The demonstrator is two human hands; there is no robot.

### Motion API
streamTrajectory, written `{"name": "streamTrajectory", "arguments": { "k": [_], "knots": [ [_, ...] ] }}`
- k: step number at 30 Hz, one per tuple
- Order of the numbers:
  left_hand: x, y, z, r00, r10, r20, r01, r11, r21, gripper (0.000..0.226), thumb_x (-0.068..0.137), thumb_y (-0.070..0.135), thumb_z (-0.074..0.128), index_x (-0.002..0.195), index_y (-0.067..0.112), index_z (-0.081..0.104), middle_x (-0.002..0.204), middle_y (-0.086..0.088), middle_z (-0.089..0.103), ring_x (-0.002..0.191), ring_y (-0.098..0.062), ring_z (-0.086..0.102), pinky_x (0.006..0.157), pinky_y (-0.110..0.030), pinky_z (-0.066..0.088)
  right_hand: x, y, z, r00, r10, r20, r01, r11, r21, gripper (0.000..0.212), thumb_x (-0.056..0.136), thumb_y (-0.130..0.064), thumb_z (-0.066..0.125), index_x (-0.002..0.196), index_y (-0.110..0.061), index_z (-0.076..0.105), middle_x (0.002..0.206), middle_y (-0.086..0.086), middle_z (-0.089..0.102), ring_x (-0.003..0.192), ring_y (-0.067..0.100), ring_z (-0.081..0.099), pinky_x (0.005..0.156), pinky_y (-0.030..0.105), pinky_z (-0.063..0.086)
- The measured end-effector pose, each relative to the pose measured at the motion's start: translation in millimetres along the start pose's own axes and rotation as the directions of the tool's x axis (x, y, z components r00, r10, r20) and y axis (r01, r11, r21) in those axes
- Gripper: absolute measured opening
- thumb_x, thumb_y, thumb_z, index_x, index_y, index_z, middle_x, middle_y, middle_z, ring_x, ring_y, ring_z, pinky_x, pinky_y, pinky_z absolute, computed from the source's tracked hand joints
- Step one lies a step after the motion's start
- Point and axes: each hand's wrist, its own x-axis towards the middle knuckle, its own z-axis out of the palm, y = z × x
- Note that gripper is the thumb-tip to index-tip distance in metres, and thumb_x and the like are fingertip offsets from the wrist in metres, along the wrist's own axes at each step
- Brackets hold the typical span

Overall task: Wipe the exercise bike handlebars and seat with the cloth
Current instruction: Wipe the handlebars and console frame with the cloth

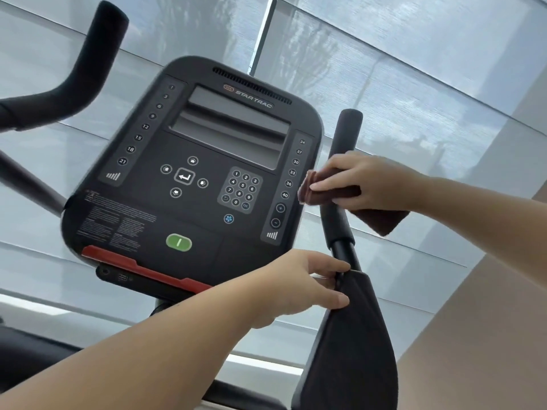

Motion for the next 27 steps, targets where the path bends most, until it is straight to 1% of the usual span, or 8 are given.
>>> {"name": "streamTrajectory", "arguments": {
  "k": [3,6,8,10,13,20,24,27],
  "knots": [
    [1,0,-1,1.000,-0.008,0.004,0.008,1.000,-0.016,0.039,0.078,0.009,0.070,0.103,0.037,0.061,0.117,0.008,0.062,0.105,0.002,0.056,0.091,-0.023,0.039,25,20,-14,0.948,0.022,-0.317,-0.104,0.964,-0.243,0.034,0.081,-0.013,0.063,0.115,-0.020,0.064,0.114,0.011,0.060,0.093,0.034,0.051,0.069,0.040,0.047],
    [2,-3,-1,1.000,-0.004,0.012,0.005,1.000,-0.014,0.041,0.078,0.007,0.069,0.107,0.034,0.060,0.118,0.008,0.061,0.106,0.003,0.056,0.092,-0.022,0.042,37,28,-4,0.932,0.030,-0.361,-0.196,0.880,-0.433,0.030,0.081,-0.013,0.060,0.111,-0.013,0.065,0.106,0.021,0.061,0.090,0.042,0.053,0.063,0.045,0.050],
    [2,-4,-2,1.000,0.004,0.018,-0.004,1.000,-0.015,0.042,0.078,0.007,0.069,0.106,0.036,0.059,0.118,0.008,0.061,0.107,0.003,0.055,0.098,-0.028,0.042,36,28,7,0.924,0.036,-0.380,-0.213,0.875,-0.435,0.029,0.080,-0.014,0.061,0.108,-0.012,0.066,0.104,0.022,0.062,0.088,0.043,0.054,0.061,0.045,0.050],
    [1,-4,-2,1.000,0.011,0.016,-0.011,1.000,-0.020,0.041,0.078,0.007,0.069,0.102,0.039,0.059,0.118,0.008,0.061,0.109,0.002,0.054,0.102,-0.034,0.041,34,26,10,0.946,0.030,-0.324,-0.167,0.900,-0.403,0.029,0.077,-0.014,0.064,0.106,-0.013,0.067,0.103,0.020,0.063,0.086,0.041,0.053,0.062,0.045,0.051],
    [1,-2,-2,1.000,0.009,0.024,-0.009,1.000,0.001,0.041,0.079,0.007,0.068,0.102,0.039,0.059,0.120,0.008,0.060,0.110,0.003,0.053,0.100,-0.031,0.041,28,20,11,0.978,0.002,-0.206,-0.075,0.934,-0.348,0.032,0.071,-0.013,0.069,0.103,-0.018,0.069,0.098,0.017,0.064,0.080,0.037,0.051,0.060,0.041,0.049],
    [-1,-2,-4,0.999,0.022,0.029,-0.023,1.000,0.014,0.044,0.078,0.002,0.067,0.113,0.029,0.059,0.123,0.002,0.059,0.113,-0.004,0.054,0.105,-0.037,0.036,22,-7,25,0.988,0.110,0.104,-0.084,0.969,-0.231,0.039,0.079,-0.026,0.057,0.116,-0.039,0.059,0.108,-0.002,0.057,0.097,0.020,0.046,0.073,0.031,0.041],
    [-3,-1,-5,0.999,0.019,0.038,-0.020,0.999,0.025,0.045,0.078,0.001,0.066,0.111,0.031,0.059,0.124,0.003,0.059,0.112,-0.003,0.055,0.106,-0.039,0.036,15,-19,15,0.959,0.088,0.269,-0.104,0.994,0.044,0.038,0.076,-0.020,0.060,0.110,-0.038,0.064,0.109,-0.007,0.060,0.098,0.014,0.053,0.087,0.033,0.044],
    [-2,0,-5,0.999,0.018,0.047,-0.020,0.999,0.027,0.047,0.078,0.000,0.067,0.113,0.031,0.059,0.127,0.003,0.057,0.114,-0.006,0.054,0.106,-0.040,0.034,-9,-28,14,0.964,0.086,0.251,-0.150,0.956,0.250,0.040,0.075,-0.015,0.062,0.106,-0.040,0.065,0.106,-0.012,0.059,0.093,0.002,0.054,0.085,0.023,0.043]
  ]
}}
